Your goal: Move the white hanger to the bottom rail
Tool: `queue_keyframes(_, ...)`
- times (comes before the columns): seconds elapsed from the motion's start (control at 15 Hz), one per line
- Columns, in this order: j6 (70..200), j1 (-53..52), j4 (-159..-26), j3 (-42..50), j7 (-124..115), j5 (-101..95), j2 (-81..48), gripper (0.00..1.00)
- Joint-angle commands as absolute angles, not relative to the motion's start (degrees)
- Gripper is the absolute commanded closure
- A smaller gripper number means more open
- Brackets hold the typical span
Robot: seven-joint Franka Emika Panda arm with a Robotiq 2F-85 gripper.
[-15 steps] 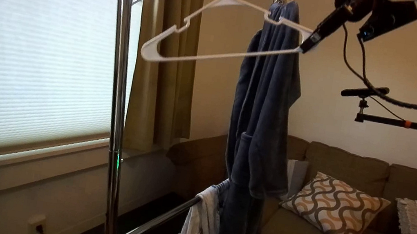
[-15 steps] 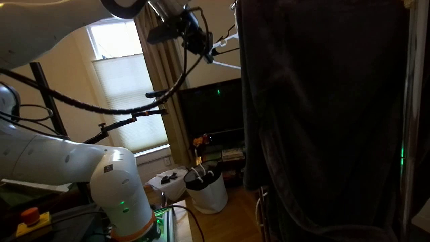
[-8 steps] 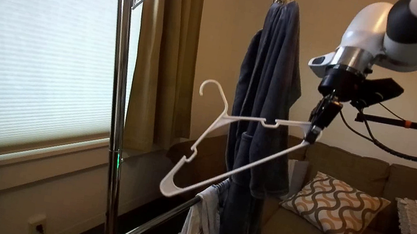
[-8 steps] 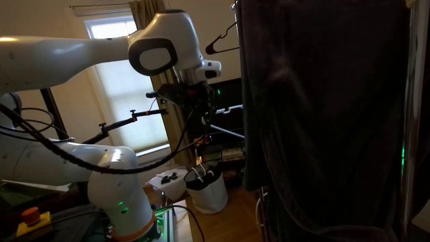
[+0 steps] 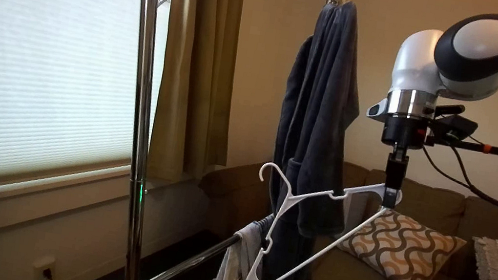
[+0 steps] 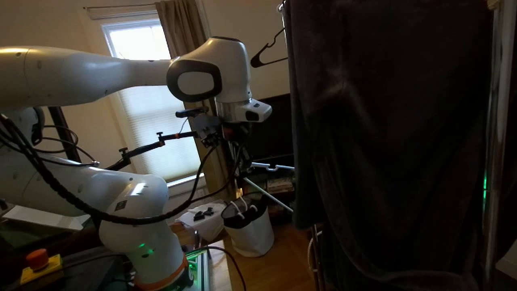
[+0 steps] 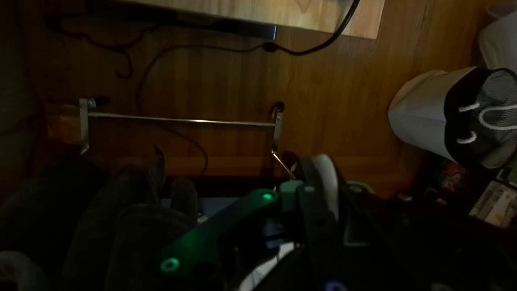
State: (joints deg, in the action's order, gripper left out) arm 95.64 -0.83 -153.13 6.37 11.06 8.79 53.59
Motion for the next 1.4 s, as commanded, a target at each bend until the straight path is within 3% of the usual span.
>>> queue_keyframes(0.0, 94.4, -0.3, -152.1, 6.3, 10.7, 8.9, 53.3, 0.93)
queue_keyframes(0.13, 93.8, 0.0, -151.3, 6.4, 10.4, 8.8, 52.9, 0.98)
queue_keyframes(0.67, 104.9, -11.8, -147.6, 0.0, 17.6, 14.5, 31.0, 0.98)
queue_keyframes(1.33, 109.2, -9.5, -130.6, -6.3, 1.8, 11.4, 10.1, 0.98)
